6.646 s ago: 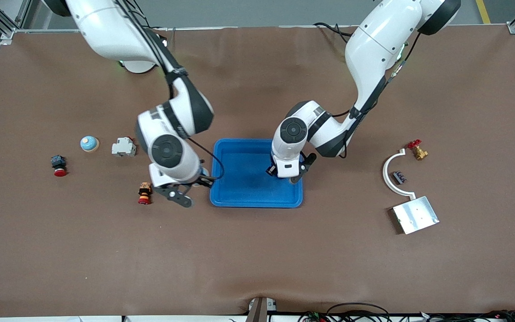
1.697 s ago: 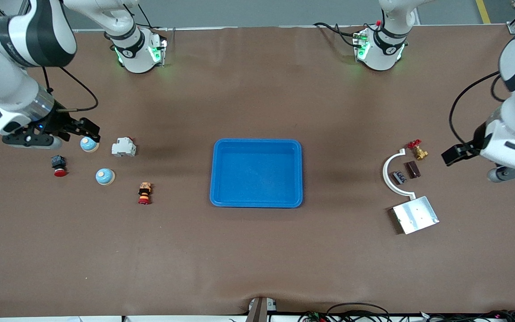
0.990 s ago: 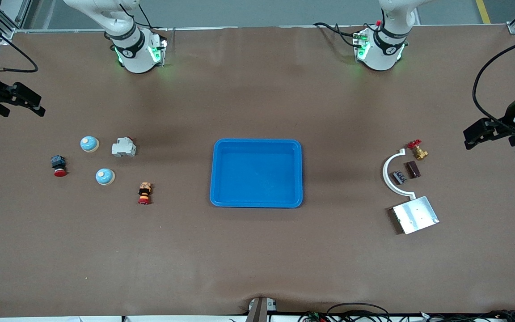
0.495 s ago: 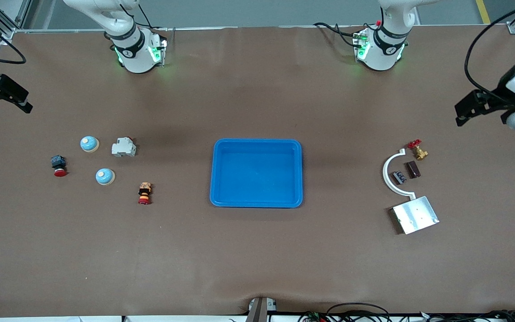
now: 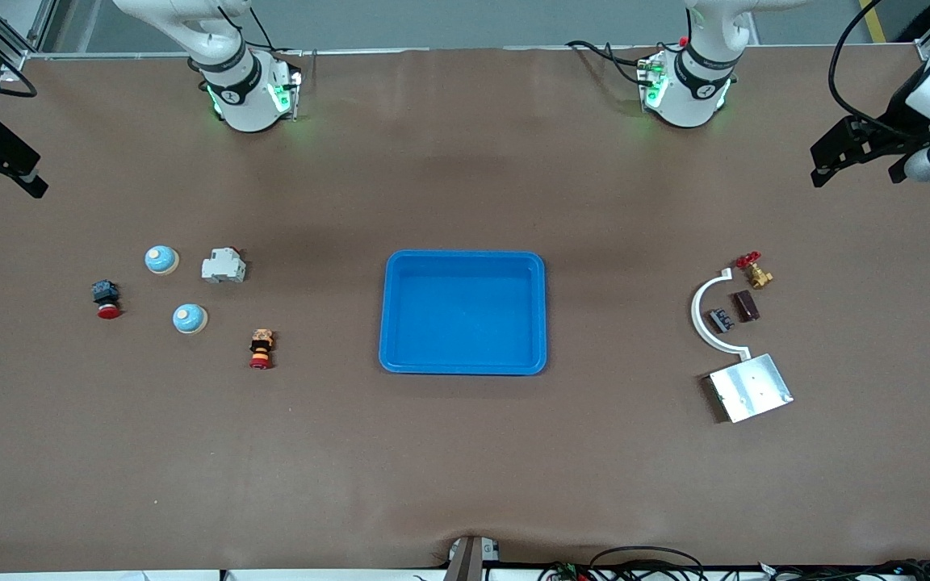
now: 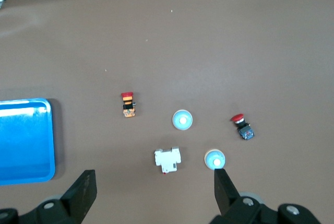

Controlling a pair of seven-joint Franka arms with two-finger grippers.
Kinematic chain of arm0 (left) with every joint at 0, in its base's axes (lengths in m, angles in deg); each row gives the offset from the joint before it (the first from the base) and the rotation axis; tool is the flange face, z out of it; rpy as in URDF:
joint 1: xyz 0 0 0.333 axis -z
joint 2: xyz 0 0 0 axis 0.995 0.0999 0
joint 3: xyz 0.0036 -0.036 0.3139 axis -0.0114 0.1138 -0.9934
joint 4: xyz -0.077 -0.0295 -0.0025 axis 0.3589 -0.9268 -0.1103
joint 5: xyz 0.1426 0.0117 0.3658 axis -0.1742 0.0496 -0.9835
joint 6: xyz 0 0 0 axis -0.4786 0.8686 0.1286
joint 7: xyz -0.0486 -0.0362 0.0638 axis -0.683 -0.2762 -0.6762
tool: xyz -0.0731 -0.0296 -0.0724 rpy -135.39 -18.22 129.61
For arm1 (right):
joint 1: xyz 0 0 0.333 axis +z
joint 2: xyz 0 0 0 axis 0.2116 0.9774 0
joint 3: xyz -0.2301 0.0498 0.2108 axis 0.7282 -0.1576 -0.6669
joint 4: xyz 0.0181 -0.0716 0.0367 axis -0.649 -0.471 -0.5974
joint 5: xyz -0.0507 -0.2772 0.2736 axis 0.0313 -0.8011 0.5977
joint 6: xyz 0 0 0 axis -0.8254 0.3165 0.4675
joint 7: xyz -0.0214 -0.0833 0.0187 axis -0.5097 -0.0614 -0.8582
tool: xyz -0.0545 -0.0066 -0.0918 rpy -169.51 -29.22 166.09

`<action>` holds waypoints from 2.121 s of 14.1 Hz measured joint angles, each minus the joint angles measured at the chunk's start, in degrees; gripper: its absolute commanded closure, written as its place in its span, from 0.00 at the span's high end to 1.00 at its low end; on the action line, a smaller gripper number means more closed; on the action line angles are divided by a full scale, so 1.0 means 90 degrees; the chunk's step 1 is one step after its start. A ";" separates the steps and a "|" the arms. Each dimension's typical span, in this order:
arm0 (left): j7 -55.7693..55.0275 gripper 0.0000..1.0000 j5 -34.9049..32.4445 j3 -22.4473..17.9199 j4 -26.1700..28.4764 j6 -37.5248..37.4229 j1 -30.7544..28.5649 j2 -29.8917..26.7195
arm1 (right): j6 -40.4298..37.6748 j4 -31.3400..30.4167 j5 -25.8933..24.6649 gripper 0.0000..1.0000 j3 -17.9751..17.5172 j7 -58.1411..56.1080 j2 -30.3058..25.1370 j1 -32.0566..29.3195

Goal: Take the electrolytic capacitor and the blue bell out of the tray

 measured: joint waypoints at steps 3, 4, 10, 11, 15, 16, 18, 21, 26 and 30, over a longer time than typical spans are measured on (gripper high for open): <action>0.0043 1.00 0.0003 -0.0026 0.0000 0.0004 0.0002 -0.0038 | -0.0497 0.0318 -0.0010 1.00 0.0000 0.0021 0.0217 0.0015; 0.0062 1.00 0.0008 -0.0030 0.0000 0.0005 0.0001 -0.0036 | -0.0609 0.0448 -0.0023 1.00 0.0000 0.0021 0.0324 0.0032; 0.0076 1.00 0.0013 -0.0032 -0.0033 0.0034 0.0006 -0.0041 | -0.0787 0.0751 -0.0142 1.00 -0.0002 0.0028 0.0758 0.0152; 0.0076 1.00 0.0013 -0.0033 -0.0053 0.0035 0.0006 -0.0047 | -0.0788 0.0751 -0.0146 1.00 -0.0001 0.0032 0.0786 0.0164; 0.0077 1.00 0.0013 -0.0035 -0.0061 -0.0022 0.0021 -0.0070 | -0.0773 0.0751 -0.0151 1.00 -0.0001 0.0040 0.0878 0.0169; 0.0077 1.00 0.0013 -0.0046 -0.0061 -0.0060 0.0021 -0.0070 | -0.0754 0.0751 -0.0152 1.00 0.0000 0.0040 0.0892 0.0169; 0.0077 1.00 0.0013 -0.0070 -0.0081 -0.0070 0.0021 -0.0073 | -0.0701 0.0751 -0.0153 1.00 0.0000 0.0041 0.0904 0.0171; 0.0077 1.00 0.0013 -0.0079 -0.0150 -0.0106 0.0021 -0.0085 | -0.0554 0.0751 -0.0153 1.00 0.0000 0.0045 0.0914 0.0172; 0.0077 1.00 0.0013 -0.0093 -0.0197 -0.0119 0.0022 -0.0086 | -0.0504 0.0751 -0.0153 1.00 0.0000 0.0050 0.0917 0.0172; 0.0077 1.00 0.0013 -0.0094 -0.0212 -0.0120 0.0022 -0.0081 | -0.0503 0.0751 -0.0150 1.00 0.0000 0.0064 0.0917 0.0172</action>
